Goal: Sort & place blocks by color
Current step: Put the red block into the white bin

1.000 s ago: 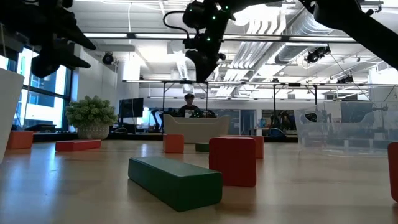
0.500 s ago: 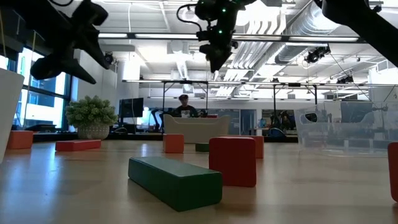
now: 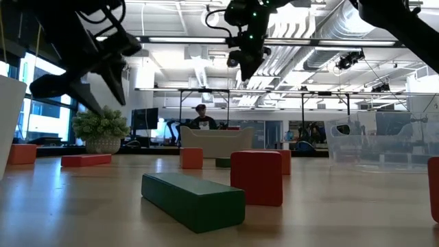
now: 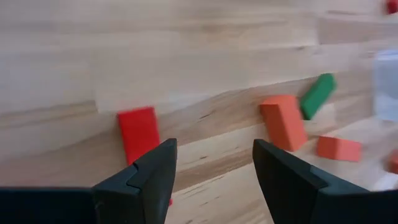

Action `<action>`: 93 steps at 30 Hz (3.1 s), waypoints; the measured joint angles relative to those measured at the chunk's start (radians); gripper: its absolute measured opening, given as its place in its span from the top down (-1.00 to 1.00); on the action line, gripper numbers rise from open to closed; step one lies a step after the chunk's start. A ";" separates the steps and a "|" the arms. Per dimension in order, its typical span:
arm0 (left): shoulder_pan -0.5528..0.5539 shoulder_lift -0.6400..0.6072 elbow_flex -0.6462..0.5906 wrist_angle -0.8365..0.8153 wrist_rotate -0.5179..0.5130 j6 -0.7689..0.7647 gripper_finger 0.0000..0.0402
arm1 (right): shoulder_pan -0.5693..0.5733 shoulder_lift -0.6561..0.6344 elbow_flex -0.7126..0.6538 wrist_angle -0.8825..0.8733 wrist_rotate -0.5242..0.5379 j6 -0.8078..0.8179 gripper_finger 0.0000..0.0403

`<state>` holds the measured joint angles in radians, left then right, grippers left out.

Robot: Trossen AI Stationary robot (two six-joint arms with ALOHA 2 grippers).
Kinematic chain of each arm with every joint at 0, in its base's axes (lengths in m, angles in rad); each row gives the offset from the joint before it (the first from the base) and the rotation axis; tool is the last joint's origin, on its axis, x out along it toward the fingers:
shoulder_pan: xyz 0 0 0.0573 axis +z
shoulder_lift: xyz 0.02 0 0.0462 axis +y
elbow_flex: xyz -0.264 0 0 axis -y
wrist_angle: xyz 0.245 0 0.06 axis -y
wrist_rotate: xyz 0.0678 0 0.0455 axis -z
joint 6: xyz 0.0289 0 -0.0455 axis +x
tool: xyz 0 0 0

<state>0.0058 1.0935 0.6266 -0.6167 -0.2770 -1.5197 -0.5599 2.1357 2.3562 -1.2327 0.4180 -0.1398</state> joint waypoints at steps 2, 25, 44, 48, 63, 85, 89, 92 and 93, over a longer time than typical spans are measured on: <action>-0.013 0.041 0.000 0.000 0.003 -0.033 0.00 | -0.006 0.000 0.000 0.000 -0.019 0.000 0.29; -0.073 0.285 0.000 -0.005 -0.012 -0.198 0.00 | -0.025 0.000 0.000 -0.001 -0.108 -0.026 0.29; -0.073 0.391 0.003 -0.008 -0.006 -0.157 0.20 | -0.025 0.000 0.000 0.002 -0.108 -0.044 0.29; -0.073 0.391 0.002 -0.012 -0.004 -0.111 0.46 | -0.025 0.000 0.000 0.002 -0.108 -0.039 0.29; -0.088 0.268 -0.004 0.010 0.029 0.176 0.51 | -0.021 0.000 0.000 -0.072 -0.188 0.064 0.29; -0.263 -0.157 -0.001 -0.036 0.117 0.680 0.51 | 0.093 0.000 0.000 -0.337 -0.456 0.273 0.29; -0.303 -0.168 -0.001 -0.064 0.196 0.730 0.51 | 0.156 0.000 0.000 -0.339 -0.459 0.275 0.29; -0.350 -0.169 -0.001 -0.078 0.222 0.746 0.51 | 0.207 0.000 0.000 -0.339 -0.478 0.273 0.29; -0.367 -0.169 -0.001 -0.082 0.221 0.744 0.51 | 0.223 0.000 0.000 -0.338 -0.480 0.273 0.29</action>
<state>-0.3613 0.9245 0.6258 -0.6989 -0.0555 -0.7757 -0.3365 2.1357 2.3562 -1.5711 -0.0620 0.1335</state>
